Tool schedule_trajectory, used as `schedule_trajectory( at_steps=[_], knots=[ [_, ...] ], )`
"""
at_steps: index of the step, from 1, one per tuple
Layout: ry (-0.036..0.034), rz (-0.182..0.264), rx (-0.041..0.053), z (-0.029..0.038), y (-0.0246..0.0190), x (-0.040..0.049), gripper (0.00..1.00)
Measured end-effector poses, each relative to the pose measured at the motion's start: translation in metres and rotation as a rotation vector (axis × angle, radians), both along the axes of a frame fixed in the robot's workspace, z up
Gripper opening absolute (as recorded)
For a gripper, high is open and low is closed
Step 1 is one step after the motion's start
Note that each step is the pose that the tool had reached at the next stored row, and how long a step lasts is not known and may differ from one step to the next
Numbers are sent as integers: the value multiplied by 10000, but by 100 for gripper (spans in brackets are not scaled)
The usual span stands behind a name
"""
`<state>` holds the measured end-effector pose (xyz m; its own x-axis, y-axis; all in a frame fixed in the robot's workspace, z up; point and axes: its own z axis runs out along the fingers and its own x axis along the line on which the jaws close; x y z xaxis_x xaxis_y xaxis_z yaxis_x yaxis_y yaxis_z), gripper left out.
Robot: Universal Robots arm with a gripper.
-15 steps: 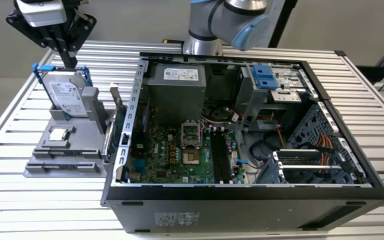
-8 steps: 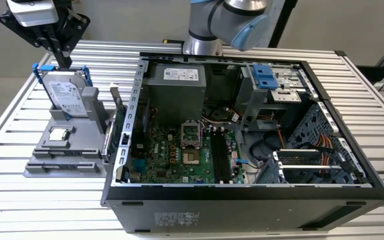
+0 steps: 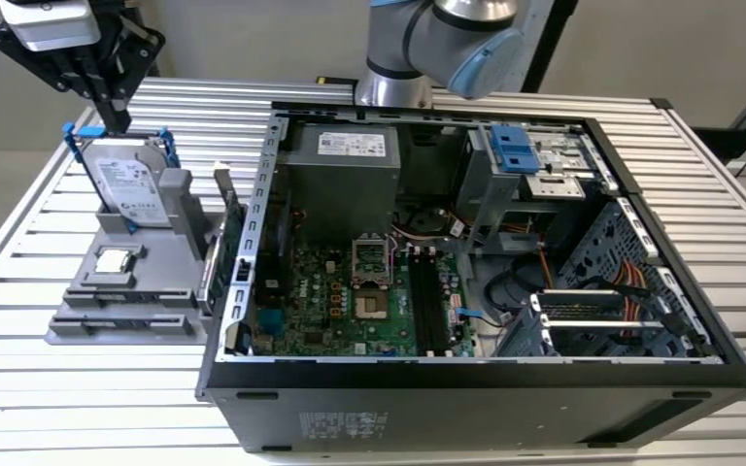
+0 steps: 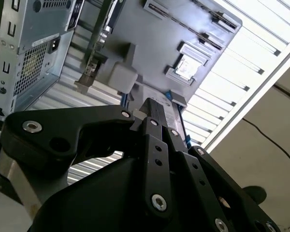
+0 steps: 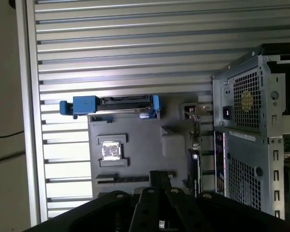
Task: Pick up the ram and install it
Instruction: 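Reach for the ram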
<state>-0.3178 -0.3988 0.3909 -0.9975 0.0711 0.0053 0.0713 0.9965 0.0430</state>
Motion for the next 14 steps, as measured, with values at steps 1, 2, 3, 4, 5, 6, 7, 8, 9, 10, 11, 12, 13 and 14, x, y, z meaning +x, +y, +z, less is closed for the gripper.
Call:
schedule_trajectory(
  at_steps=[1, 2, 3, 4, 5, 6, 7, 8, 9, 10, 11, 12, 13, 14],
  knots=[
    [0, 0, 0, 0, 0, -11, 0],
    [0, 0, 0, 0, 0, -21, 0],
    [0, 0, 0, 0, 0, -32, 0],
    [0, 0, 0, -1, 0, -43, 0],
    [-1, 0, 1, -1, 0, -53, 0],
    [-1, 0, 1, -2, 0, -64, 0],
    [0, 0, 1, -1, 0, -76, 0],
    [-1, 0, 1, -2, 0, -86, 0],
    [-1, 1, 0, -2, 0, -97, 0],
    [0, 0, 0, -2, 0, -108, 0],
    [-1, 0, 0, -2, 0, -118, 0],
    [-1, 0, 0, -2, 0, -128, 0],
    [0, 0, 0, -2, 0, -139, 0],
    [0, 0, 0, -2, 0, -149, 0]
  ],
)
